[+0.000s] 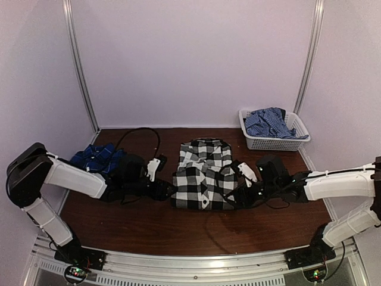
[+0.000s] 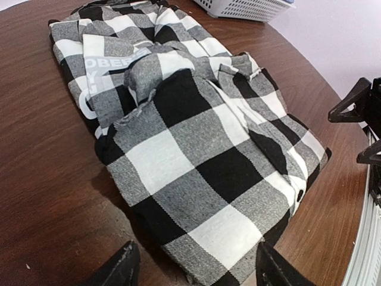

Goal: Fold and stack the long sleeve shirts
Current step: Smooth out the 2/3-rectangle-folded shirt at the center of the board, then pick up the 2/3-rectangle-folded shirt at the center of the board.

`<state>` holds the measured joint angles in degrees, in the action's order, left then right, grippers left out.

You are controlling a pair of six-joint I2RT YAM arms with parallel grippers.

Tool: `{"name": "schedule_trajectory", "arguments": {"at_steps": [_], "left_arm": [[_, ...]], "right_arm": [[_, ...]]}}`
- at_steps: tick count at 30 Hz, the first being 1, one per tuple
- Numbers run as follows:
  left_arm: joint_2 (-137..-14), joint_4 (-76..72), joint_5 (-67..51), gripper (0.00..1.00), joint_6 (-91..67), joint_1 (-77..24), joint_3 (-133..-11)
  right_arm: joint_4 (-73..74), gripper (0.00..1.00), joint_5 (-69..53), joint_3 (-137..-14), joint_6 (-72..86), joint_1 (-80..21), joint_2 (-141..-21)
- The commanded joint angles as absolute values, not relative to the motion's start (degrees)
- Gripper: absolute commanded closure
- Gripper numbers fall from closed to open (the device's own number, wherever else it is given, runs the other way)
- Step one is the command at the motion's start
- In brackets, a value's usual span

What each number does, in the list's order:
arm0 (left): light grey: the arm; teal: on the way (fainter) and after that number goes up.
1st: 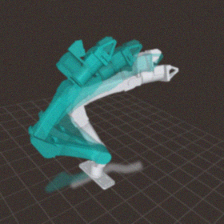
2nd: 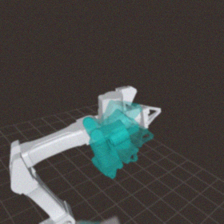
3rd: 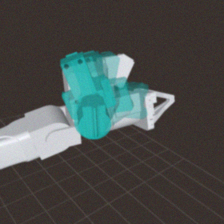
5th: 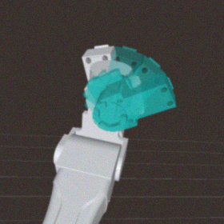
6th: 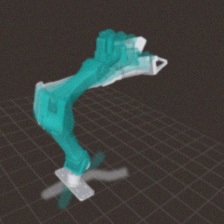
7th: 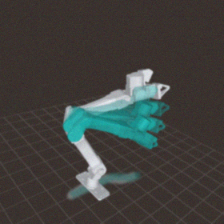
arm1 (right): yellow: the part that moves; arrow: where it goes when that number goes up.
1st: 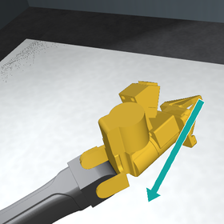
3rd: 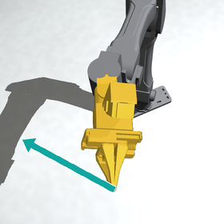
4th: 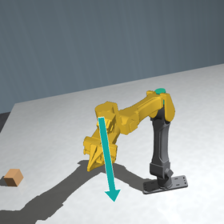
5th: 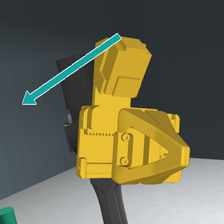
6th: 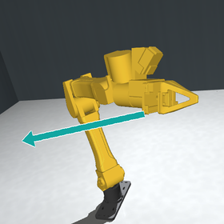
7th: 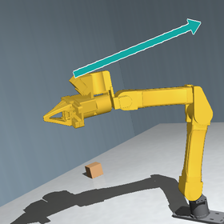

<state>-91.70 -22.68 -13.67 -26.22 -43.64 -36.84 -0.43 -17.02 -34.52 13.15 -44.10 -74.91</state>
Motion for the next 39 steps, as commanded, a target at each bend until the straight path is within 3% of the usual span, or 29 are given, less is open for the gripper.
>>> {"name": "schedule_trajectory", "arguments": {"at_steps": [1,22,30,39], "left_arm": [[-91.04,-24.18,-15.09,0.32,-24.10,-44.59,-36.50],[-88.20,-20.99,-16.13,0.32,-21.82,-46.65,-35.87],[-83.42,-22.45,-16.36,0.35,-17.31,-49.88,-33.50],[-77.56,-25.58,-14.13,0.35,-8.06,-53.85,-29.57]], "right_arm": [[0.80,0.28,-13.31,-34.69,11.05,-46.62,-76.62],[0.78,0.41,-5.17,-36.60,12.31,-52.35,-90.19],[2.55,0.62,-2.81,-36.60,14.12,-54.55,-89.23],[7.49,1.00,-5.17,-35.74,16.69,-57.58,-84.48]]}}
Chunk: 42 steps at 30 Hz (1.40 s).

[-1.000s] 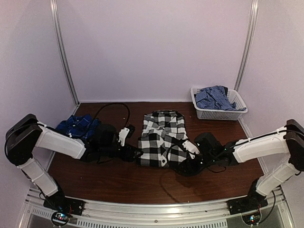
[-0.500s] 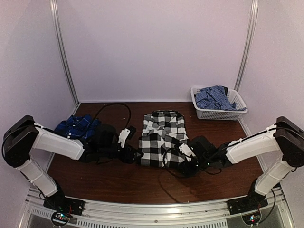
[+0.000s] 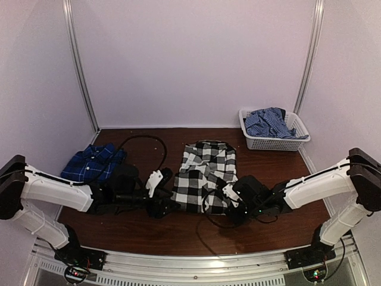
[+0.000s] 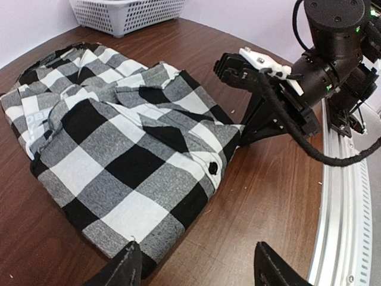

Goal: Fold and stack the long sleeve shirts
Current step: Pick up the 2/3-rectangle-folded shirt at the center of the board, then pass from the right arm to the left

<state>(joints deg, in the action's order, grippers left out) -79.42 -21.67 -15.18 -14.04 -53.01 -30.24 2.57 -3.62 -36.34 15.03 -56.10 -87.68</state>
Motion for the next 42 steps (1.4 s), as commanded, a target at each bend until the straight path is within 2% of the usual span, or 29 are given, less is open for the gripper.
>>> {"name": "schedule_trajectory", "arguments": {"at_steps": [1,8,18,25,35,39,42], "left_arm": [[-77.39,-25.46,-14.04,0.35,-6.95,-54.21,-29.54],[-76.28,-27.16,-10.08,0.31,3.75,-59.84,-27.96],[-82.13,-27.17,-2.74,0.28,14.21,-64.67,-28.81],[-85.03,-25.49,2.30,0.27,16.96,-64.93,-29.58],[-87.83,-26.51,1.51,0.27,17.84,-66.05,-29.40],[-88.90,-26.69,1.15,0.31,18.35,-66.26,-29.87],[-90.28,-25.83,1.21,0.39,18.66,-66.35,-30.48]], "right_arm": [[8.86,1.00,-6.07,-35.65,16.93,-57.72,-83.74],[13.22,1.00,-14.74,-33.82,19.35,-58.01,-76.39],[13.16,1.00,-26.65,-33.10,24.75,-58.01,-71.01],[14.16,1.00,-29.12,-32.46,26.83,-57.88,-66.99],[15.65,1.00,-29.50,-32.03,27.49,-56.14,-64.51],[15.59,1.00,-29.58,-31.69,27.50,-55.61,-64.43],[15.51,1.00,-29.79,-31.44,27.47,-55.48,-64.26]]}}
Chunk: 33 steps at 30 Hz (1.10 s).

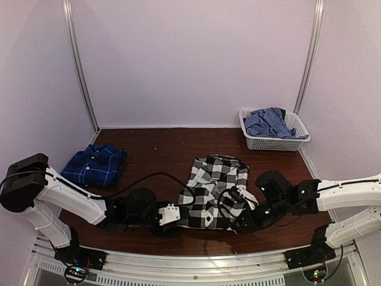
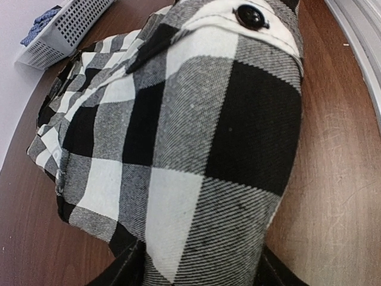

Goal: Fold and stack the long sleeve shirts
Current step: Pass from the right arm to the left

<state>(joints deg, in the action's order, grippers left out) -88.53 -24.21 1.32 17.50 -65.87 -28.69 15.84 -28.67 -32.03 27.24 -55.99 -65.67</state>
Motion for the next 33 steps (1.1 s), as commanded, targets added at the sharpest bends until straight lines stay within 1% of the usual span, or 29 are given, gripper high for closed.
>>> {"name": "schedule_trajectory", "arguments": {"at_steps": [1,5,7,9,11,14,17,22,26,28,30,33], "left_arm": [[-90.63,-25.42,1.28,0.42,18.71,-66.43,-30.68],[-90.69,-24.21,1.15,0.59,18.32,-66.82,-31.20],[-90.13,-23.10,0.52,0.72,17.71,-66.95,-31.63],[-89.44,-19.93,0.02,0.87,16.72,-67.33,-32.59],[-88.86,-16.20,0.00,1.00,14.88,-68.33,-33.94],[-87.67,-10.68,0.00,1.00,10.59,-70.47,-35.89],[-85.57,-8.16,-3.76,1.00,5.45,-71.25,-36.15],[-84.21,-1.77,-7.32,1.00,-0.80,-71.21,-39.40],[-85.83,3.38,-9.72,1.00,-4.44,-70.92,-43.74],[-86.60,4.74,-12.44,1.00,-5.67,-69.67,-45.25],[-86.86,5.37,-15.56,1.00,-6.98,-67.44,-46.11],[-86.86,7.35,-20.25,1.00,-8.16,-64.50,-47.91]], "right_arm": [[15.47,1.00,-29.73,-31.33,27.50,-55.40,-64.17],[15.56,1.00,-30.22,-30.84,27.55,-55.37,-64.29],[15.62,1.00,-30.68,-30.38,27.70,-55.37,-64.18],[15.91,1.00,-30.77,-29.95,28.21,-55.37,-63.63],[16.99,1.00,-30.92,-29.45,29.00,-55.45,-62.41],[19.41,1.00,-30.83,-28.90,29.89,-55.76,-60.30],[21.63,0.93,-29.58,-28.20,30.16,-56.14,-58.03],[23.12,0.71,-25.74,-28.30,31.21,-56.66,-55.06],[23.86,0.56,-23.21,-28.83,31.87,-57.25,-53.96],[24.63,0.44,-21.11,-29.70,32.30,-58.15,-53.02],[25.50,0.36,-18.37,-30.95,32.51,-59.70,-51.60],[27.30,0.28,-13.37,-33.40,32.44,-62.47,-50.16]]}}
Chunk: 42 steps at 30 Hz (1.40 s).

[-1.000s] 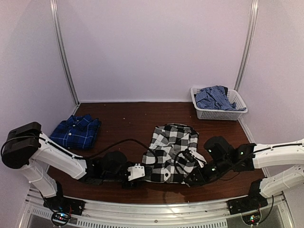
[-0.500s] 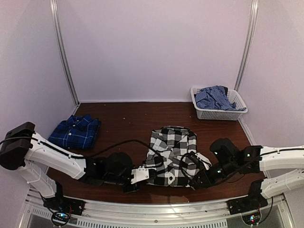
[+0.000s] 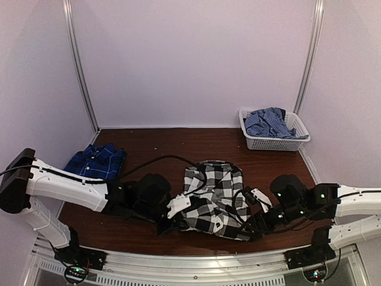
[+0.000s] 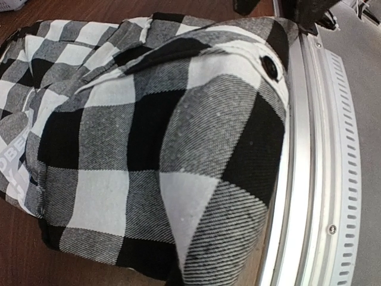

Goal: Fold and stack the long sleeve shirts
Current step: Pass from the right arm to the left, then pick up the 2/3-rectangle-folded shirt from the center of the board.

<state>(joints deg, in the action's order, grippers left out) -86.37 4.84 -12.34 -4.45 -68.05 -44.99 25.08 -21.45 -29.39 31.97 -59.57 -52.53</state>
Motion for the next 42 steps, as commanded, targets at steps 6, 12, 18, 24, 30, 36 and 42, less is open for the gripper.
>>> {"name": "schedule_trajectory", "arguments": {"at_steps": [6,12,18,24,30,36,42], "left_arm": [[-87.33,9.92,-29.08,1.00,-10.54,-60.75,-50.34],[-88.53,12.35,-35.98,1.00,-12.27,-58.81,-53.08],[-88.71,15.39,-39.32,1.00,-12.21,-57.40,-54.84],[-87.35,16.47,-40.87,1.00,-12.47,-57.11,-53.80],[-86.41,16.26,-41.87,1.00,-12.85,-56.09,-52.83],[-86.15,15.98,-42.02,1.00,-13.58,-56.00,-51.67],[-84.10,16.26,-39.83,1.00,-16.21,-56.19,-48.39]], "right_arm": [[28.37,0.14,-3.89,-36.41,32.41,-69.01,-50.98],[31.60,0.11,4.72,-41.18,31.08,-76.58,-58.01],[36.25,0.12,11.27,-44.79,30.53,-81.51,-65.20],[39.48,0.15,15.93,-46.84,30.55,-83.34,-69.42],[41.11,0.28,17.75,-46.91,29.93,-83.45,-72.91],[40.47,0.44,18.05,-46.67,29.41,-84.06,-73.31],[38.71,0.80,13.42,-46.76,28.26,-85.87,-71.94]]}}
